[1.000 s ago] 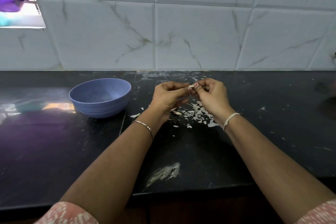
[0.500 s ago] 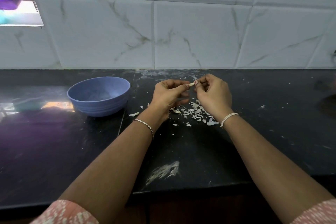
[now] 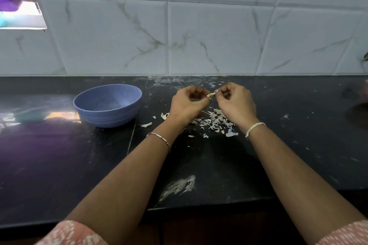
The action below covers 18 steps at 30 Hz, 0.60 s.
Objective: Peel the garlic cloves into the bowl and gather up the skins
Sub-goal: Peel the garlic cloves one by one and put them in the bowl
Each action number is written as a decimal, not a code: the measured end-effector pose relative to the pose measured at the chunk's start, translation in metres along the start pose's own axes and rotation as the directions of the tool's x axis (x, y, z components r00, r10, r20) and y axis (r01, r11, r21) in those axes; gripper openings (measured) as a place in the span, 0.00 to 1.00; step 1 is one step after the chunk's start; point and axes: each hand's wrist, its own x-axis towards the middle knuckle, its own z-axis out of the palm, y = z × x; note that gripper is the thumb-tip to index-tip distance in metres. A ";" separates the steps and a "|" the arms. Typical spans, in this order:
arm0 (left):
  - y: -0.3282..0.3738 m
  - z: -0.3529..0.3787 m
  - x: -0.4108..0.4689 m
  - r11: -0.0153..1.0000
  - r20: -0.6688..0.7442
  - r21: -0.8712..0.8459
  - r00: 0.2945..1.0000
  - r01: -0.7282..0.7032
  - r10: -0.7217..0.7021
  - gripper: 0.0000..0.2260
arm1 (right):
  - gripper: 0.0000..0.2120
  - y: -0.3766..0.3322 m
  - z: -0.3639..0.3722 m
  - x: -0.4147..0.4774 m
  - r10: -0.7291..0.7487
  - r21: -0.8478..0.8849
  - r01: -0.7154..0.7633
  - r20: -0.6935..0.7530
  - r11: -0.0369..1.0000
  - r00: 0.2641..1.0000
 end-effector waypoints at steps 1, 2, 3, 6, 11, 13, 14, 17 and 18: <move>0.000 0.000 0.000 1.000 -0.019 -0.002 1.000 0.004 -0.005 0.03 | 0.05 0.000 0.000 0.000 0.000 -0.014 0.000 -0.007 1.000 1.000; 0.000 -0.001 0.000 1.000 -0.038 -0.004 0.999 0.011 -0.011 0.02 | 0.05 -0.001 0.000 -0.001 -0.003 -0.030 0.002 -0.013 1.000 1.000; -0.001 -0.001 0.001 1.000 -0.050 -0.001 0.999 0.018 -0.018 0.02 | 0.05 -0.001 0.000 -0.001 -0.006 -0.042 0.005 -0.016 0.999 1.000; -0.003 -0.001 0.004 0.999 -0.035 0.019 0.999 0.034 -0.033 0.03 | 0.05 -0.002 0.001 -0.002 -0.009 -0.050 0.009 -0.014 0.999 1.000; -0.003 0.003 0.004 0.995 0.055 0.096 0.997 0.040 -0.046 0.04 | 0.05 -0.002 -0.002 -0.002 0.016 -0.041 -0.014 0.029 0.999 0.999; -0.004 0.003 0.004 0.988 0.062 0.156 0.998 0.008 -0.018 0.04 | 0.06 -0.001 -0.002 -0.001 0.024 -0.032 -0.022 0.048 0.999 0.999; -0.005 0.003 0.005 0.979 0.063 0.201 0.998 -0.020 0.007 0.04 | 0.06 0.000 -0.001 0.000 0.026 -0.020 -0.025 0.060 0.999 0.998; -0.008 0.002 0.007 0.937 0.061 0.343 0.997 -0.069 0.051 0.02 | 0.09 0.002 0.000 0.003 0.042 0.046 -0.047 0.107 0.998 0.993; -0.009 0.001 0.008 0.921 0.058 0.383 0.997 -0.072 0.054 0.02 | 0.10 0.003 -0.001 0.004 0.049 0.074 -0.058 0.122 0.996 0.991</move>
